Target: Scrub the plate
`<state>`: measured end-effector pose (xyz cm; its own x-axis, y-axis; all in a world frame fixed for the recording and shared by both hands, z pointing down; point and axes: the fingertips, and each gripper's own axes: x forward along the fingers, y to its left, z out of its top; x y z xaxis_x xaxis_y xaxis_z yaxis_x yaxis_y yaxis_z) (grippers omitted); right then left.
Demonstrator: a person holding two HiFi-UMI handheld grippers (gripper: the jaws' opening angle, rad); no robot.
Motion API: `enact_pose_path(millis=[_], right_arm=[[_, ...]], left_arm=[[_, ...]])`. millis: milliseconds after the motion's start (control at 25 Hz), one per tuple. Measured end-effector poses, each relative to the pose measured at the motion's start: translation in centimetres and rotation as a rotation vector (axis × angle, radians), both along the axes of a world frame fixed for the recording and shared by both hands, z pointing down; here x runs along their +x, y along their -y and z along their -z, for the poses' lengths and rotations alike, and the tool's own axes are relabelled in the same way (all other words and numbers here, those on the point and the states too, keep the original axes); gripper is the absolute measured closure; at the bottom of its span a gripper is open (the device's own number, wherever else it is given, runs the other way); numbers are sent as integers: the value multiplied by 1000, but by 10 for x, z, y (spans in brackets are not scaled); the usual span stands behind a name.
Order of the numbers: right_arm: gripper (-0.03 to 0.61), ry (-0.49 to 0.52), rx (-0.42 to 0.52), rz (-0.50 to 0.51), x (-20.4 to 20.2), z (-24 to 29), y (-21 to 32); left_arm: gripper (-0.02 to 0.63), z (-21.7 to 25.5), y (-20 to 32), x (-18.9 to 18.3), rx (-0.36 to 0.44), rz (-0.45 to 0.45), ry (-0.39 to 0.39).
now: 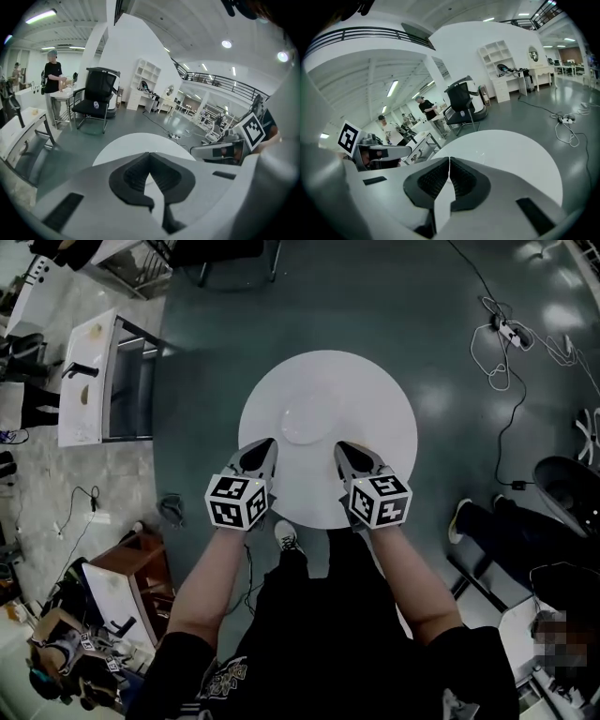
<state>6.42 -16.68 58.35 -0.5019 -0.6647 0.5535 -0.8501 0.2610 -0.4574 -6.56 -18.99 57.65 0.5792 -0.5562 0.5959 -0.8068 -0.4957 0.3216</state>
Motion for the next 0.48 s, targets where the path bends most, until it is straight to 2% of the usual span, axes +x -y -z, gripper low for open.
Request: enact_pose_path(millis=[320,400,480], right_arm=[[550,47,-150,-113,-4,-49,20],[498,72,-196,-149,-6,-61,23],[482,91,-234,-180,-7,-72,27]], left_arm=[[607,-42,38,12,-44,-72,76],[606,-55,45,15,-61,-100,98],[603,-67,52,17,-78,-123,117]])
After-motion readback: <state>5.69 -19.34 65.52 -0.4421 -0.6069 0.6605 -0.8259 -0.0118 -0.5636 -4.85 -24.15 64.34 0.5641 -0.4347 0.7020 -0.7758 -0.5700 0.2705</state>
